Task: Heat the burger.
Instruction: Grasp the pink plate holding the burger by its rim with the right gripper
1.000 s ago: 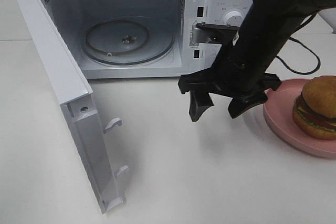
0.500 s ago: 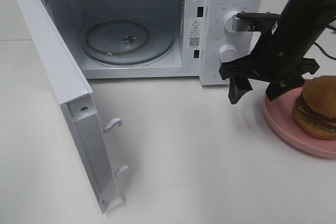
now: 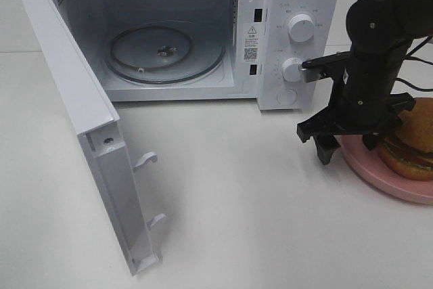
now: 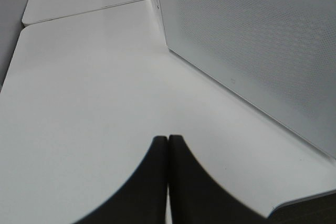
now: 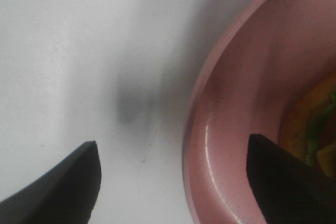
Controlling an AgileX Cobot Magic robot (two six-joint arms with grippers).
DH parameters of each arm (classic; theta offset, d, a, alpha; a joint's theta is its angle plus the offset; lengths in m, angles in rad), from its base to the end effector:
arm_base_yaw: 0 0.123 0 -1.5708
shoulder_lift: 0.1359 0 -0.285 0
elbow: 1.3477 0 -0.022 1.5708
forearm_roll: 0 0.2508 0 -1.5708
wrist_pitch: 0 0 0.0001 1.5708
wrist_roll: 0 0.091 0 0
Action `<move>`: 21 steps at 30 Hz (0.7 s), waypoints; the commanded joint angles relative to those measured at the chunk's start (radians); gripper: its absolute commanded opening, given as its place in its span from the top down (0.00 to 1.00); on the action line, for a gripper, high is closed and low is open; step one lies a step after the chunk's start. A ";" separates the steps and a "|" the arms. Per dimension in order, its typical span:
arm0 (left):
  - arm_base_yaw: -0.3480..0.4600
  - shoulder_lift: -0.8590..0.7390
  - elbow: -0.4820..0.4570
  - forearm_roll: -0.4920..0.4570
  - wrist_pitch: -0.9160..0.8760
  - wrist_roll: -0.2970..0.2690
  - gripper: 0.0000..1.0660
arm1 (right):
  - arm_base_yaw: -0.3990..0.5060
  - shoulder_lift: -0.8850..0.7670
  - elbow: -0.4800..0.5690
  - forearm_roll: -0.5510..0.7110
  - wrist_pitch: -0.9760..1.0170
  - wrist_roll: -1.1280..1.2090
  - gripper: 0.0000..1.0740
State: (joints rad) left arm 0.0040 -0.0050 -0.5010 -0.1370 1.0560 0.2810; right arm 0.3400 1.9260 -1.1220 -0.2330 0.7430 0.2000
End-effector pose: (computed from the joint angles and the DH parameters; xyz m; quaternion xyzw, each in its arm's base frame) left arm -0.0059 -0.0108 0.2785 0.1198 0.8399 0.0068 0.5292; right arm 0.3338 0.1030 0.1369 -0.1503 0.9836 -0.0656 0.0753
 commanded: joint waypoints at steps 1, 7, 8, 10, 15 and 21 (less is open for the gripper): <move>-0.002 -0.020 0.001 -0.003 -0.014 -0.003 1.00 | -0.005 0.021 -0.005 -0.020 -0.012 0.014 0.32; -0.002 -0.020 0.001 -0.003 -0.014 -0.003 1.00 | -0.005 0.085 -0.036 -0.027 -0.005 0.013 0.32; -0.002 -0.020 0.001 -0.003 -0.014 -0.003 1.00 | -0.005 0.085 -0.036 -0.027 -0.005 0.013 0.32; -0.002 -0.020 0.001 -0.003 -0.014 -0.003 1.00 | -0.005 0.099 -0.050 -0.041 -0.005 0.013 0.32; -0.002 -0.020 0.001 -0.003 -0.014 -0.003 1.00 | -0.005 0.138 -0.053 -0.067 -0.005 0.013 0.34; -0.002 -0.020 0.001 -0.003 -0.014 -0.003 1.00 | -0.005 0.166 -0.053 -0.092 -0.011 0.013 0.38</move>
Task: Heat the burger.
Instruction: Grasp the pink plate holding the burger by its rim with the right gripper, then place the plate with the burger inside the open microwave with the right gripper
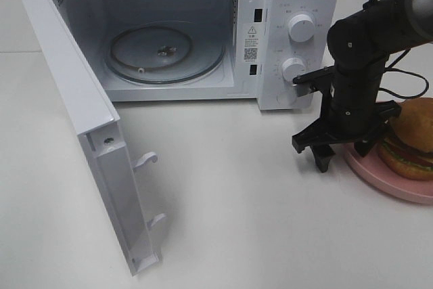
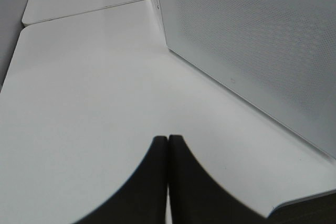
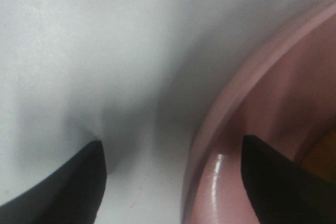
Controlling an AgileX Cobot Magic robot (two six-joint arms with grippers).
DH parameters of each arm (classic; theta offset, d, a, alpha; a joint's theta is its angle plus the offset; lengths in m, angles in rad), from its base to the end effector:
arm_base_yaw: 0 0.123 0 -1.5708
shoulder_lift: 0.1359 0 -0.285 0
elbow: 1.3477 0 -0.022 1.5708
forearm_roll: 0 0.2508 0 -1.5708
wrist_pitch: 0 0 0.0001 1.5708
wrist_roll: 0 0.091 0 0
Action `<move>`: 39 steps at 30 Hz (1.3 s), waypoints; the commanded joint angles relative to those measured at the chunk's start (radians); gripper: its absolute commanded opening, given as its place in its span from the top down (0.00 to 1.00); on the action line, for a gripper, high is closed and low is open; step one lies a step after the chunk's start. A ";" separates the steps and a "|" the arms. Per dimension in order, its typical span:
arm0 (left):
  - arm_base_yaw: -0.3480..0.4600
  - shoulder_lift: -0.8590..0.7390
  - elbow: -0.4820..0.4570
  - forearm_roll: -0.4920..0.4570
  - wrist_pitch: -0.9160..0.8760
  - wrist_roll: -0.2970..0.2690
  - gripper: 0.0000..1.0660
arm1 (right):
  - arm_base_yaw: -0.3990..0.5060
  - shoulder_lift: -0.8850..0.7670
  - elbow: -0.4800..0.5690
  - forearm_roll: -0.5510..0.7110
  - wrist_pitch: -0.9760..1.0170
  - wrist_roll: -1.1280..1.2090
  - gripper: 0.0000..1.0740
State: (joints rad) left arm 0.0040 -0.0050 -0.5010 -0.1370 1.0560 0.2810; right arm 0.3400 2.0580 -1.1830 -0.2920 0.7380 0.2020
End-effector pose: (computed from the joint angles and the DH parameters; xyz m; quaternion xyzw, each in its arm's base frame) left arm -0.0059 -0.0108 0.2785 0.1198 0.8399 0.0068 0.5292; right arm 0.3497 0.1050 0.1031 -0.1733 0.9795 -0.0907 0.0483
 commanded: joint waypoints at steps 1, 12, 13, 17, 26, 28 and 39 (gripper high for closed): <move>-0.002 -0.020 0.001 -0.003 -0.014 -0.003 1.00 | -0.005 0.036 0.007 -0.039 -0.009 0.011 0.40; -0.002 -0.020 0.001 -0.003 -0.014 -0.003 1.00 | -0.005 0.036 0.006 -0.039 -0.009 -0.037 0.91; -0.002 -0.020 0.001 -0.003 -0.014 -0.003 1.00 | -0.005 0.036 0.006 -0.039 -0.009 -0.037 0.91; -0.002 -0.020 0.001 -0.003 -0.014 -0.003 1.00 | -0.005 0.036 0.006 -0.039 -0.004 -0.059 1.00; -0.002 -0.020 0.001 -0.003 -0.014 -0.003 1.00 | -0.002 0.036 0.006 -0.037 0.050 -0.059 1.00; -0.002 -0.020 0.001 -0.003 -0.014 -0.003 1.00 | -0.002 0.010 0.019 -0.036 0.059 -0.059 1.00; -0.002 -0.020 0.001 -0.003 -0.014 -0.003 1.00 | -0.002 -0.129 0.121 -0.039 0.015 -0.089 1.00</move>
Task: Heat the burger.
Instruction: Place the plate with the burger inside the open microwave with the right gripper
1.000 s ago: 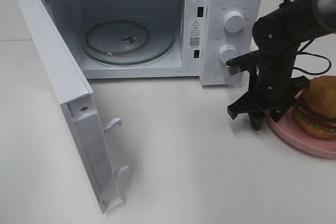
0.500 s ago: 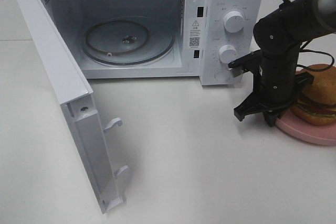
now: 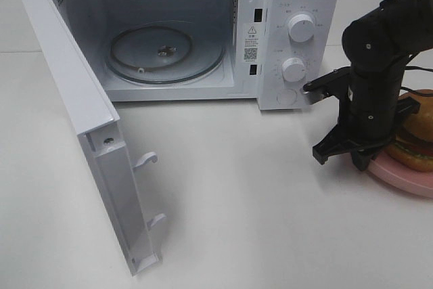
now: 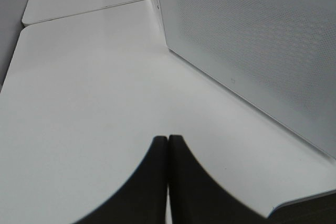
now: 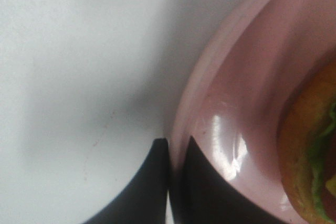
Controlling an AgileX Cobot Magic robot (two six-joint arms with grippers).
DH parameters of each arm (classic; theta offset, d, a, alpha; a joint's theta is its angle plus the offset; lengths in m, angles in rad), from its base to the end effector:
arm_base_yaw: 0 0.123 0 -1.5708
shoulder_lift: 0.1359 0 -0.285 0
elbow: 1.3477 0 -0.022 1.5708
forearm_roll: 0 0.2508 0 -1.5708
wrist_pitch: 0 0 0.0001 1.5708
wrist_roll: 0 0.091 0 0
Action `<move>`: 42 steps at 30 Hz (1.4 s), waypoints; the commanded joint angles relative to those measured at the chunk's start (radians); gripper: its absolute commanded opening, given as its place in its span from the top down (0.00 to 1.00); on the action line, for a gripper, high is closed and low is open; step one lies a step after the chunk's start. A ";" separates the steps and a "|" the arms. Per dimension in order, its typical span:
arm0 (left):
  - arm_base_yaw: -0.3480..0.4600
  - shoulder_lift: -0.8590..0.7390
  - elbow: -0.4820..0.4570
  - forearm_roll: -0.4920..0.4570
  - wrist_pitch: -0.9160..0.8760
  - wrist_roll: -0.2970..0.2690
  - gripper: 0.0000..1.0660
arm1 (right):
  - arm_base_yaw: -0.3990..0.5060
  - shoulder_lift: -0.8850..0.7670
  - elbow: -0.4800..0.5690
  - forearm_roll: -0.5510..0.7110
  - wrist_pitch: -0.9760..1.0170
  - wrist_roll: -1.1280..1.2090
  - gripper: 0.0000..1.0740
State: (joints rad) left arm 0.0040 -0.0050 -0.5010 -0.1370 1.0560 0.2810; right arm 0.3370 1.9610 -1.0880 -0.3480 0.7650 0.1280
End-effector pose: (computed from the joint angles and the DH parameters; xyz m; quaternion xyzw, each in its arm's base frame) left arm -0.0059 -0.0108 0.2785 0.1198 0.8399 0.0068 0.5292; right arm 0.3283 0.0922 0.1193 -0.2257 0.9666 -0.1156 0.0375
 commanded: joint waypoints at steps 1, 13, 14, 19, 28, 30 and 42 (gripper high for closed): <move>-0.002 -0.020 0.001 -0.003 -0.014 -0.003 1.00 | 0.001 -0.032 0.026 0.017 -0.012 -0.015 1.00; -0.002 -0.020 0.001 -0.003 -0.014 -0.003 1.00 | 0.070 -0.170 0.159 -0.076 -0.050 -0.053 1.00; -0.002 -0.020 0.001 -0.003 -0.014 -0.003 1.00 | 0.070 -0.170 0.159 -0.076 -0.050 -0.053 1.00; -0.002 -0.020 0.001 -0.003 -0.014 -0.003 1.00 | 0.173 -0.196 0.191 -0.139 -0.060 -0.038 1.00; -0.002 -0.020 0.001 -0.003 -0.014 -0.003 1.00 | 0.279 -0.288 0.236 -0.155 -0.062 -0.012 1.00; -0.002 -0.020 0.001 -0.003 -0.014 -0.003 1.00 | 0.304 -0.305 0.259 -0.159 -0.067 -0.012 1.00; -0.002 -0.020 0.001 -0.003 -0.014 -0.003 1.00 | 0.478 -0.382 0.377 -0.199 -0.170 -0.164 1.00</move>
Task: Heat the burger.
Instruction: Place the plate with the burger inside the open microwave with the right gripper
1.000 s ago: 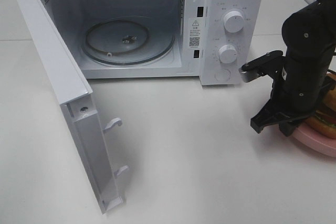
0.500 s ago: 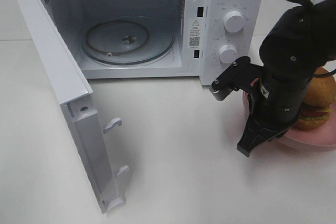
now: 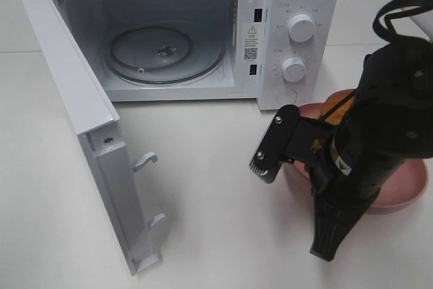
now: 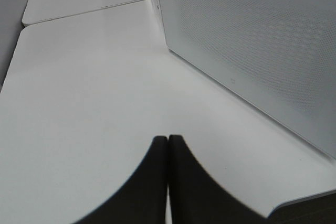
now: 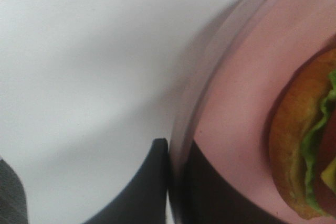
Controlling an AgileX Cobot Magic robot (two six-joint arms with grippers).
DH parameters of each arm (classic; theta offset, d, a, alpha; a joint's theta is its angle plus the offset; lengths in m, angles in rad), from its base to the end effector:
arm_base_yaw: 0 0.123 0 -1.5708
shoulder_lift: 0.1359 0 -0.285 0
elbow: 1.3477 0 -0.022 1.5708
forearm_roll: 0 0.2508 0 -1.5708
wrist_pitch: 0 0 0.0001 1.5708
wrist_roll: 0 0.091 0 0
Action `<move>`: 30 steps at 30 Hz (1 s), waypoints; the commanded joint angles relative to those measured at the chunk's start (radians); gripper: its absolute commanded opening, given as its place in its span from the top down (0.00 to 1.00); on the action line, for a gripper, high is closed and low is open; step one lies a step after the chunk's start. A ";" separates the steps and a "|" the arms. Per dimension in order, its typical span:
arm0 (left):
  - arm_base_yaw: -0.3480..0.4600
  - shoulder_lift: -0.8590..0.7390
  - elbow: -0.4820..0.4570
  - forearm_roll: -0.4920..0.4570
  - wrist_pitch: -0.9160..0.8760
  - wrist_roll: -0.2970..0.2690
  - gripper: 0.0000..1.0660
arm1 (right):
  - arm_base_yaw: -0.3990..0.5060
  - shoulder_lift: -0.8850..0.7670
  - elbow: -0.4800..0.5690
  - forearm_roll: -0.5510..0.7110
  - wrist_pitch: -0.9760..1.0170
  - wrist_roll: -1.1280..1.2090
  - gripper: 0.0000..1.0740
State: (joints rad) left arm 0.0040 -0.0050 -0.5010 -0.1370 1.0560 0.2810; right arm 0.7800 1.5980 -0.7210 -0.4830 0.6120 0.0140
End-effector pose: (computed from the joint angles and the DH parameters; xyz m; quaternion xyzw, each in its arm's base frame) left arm -0.0059 -0.0108 0.2785 0.1198 0.8399 0.0068 0.5292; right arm 0.2005 0.1641 0.1561 -0.5317 0.8289 -0.1098 0.1349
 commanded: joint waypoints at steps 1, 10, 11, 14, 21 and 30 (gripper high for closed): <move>-0.002 -0.020 0.001 -0.003 -0.014 -0.003 1.00 | 0.035 -0.019 0.010 -0.064 -0.017 -0.050 1.00; -0.002 -0.020 0.001 -0.003 -0.014 -0.003 1.00 | 0.128 -0.021 0.025 -0.181 -0.066 -0.133 1.00; -0.002 -0.020 0.001 -0.003 -0.014 -0.003 1.00 | 0.128 -0.021 0.025 -0.181 -0.066 -0.133 1.00; -0.002 -0.020 0.001 -0.003 -0.014 -0.003 1.00 | 0.128 -0.021 0.025 -0.181 -0.090 -0.155 1.00; -0.002 -0.020 0.001 -0.003 -0.014 -0.003 1.00 | 0.128 -0.021 0.025 -0.180 -0.073 -0.157 1.00; -0.002 -0.020 0.001 -0.003 -0.014 -0.003 1.00 | 0.128 -0.021 0.025 -0.182 -0.129 -0.291 1.00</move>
State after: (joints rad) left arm 0.0040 -0.0050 -0.5010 -0.1370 1.0560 0.2810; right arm 0.9050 1.5900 -0.6950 -0.6280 0.5240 -0.2170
